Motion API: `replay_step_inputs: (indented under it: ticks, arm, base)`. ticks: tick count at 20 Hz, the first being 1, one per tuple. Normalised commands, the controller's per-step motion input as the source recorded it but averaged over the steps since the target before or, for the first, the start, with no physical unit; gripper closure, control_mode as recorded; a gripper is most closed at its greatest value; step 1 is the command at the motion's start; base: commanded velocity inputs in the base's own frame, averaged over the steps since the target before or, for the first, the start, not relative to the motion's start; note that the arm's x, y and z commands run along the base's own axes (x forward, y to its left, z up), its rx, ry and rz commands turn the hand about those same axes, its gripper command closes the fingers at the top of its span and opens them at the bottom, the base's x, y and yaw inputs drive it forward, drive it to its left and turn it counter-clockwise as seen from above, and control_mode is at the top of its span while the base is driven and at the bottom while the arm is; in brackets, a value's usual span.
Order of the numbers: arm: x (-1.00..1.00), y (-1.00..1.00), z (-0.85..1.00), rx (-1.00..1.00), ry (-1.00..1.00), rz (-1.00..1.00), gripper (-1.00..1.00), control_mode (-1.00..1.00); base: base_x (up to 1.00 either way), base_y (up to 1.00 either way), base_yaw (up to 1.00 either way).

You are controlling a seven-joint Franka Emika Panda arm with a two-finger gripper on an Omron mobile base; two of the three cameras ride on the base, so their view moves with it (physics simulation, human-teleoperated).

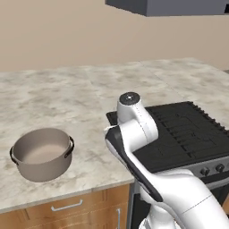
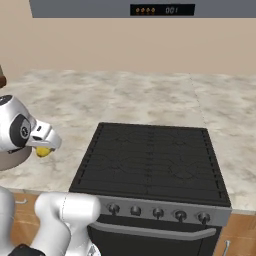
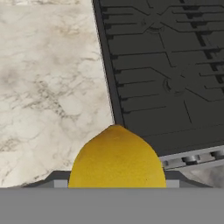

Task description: Turn on the sink faucet. Then move the lemon from the counter to the sink. Turn off the sink. Move the vegetable from the sink to the pot next to the stove. Finally move the pot to the front left burner.

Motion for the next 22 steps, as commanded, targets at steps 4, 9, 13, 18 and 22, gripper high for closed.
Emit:
replay_step_inputs:
  ticks: [4, 9, 13, 18, 22]
  arm:
    - [0.21, 0.71, 0.01, 0.00, 0.00, 0.00, 1.00, -1.00]
    - [0.27, 0.96, 0.06, 0.00, 0.00, 0.00, 1.00, -1.00]
    - [0.25, 0.73, 0.35, 0.00, 0.00, 0.00, 1.00, -1.00]
    - [0.20, 0.68, 0.35, 0.00, 0.00, 0.02, 1.00, -1.00]
    - [0.13, 0.65, 0.02, 0.00, 0.00, 0.07, 1.00, -1.00]
  base:
    - [0.00, 0.00, 0.00]
    - [0.00, 0.00, 0.00]
    - [0.00, 0.00, 0.00]
    - [0.00, 0.00, 0.00]
    - [0.00, 0.00, 0.00]
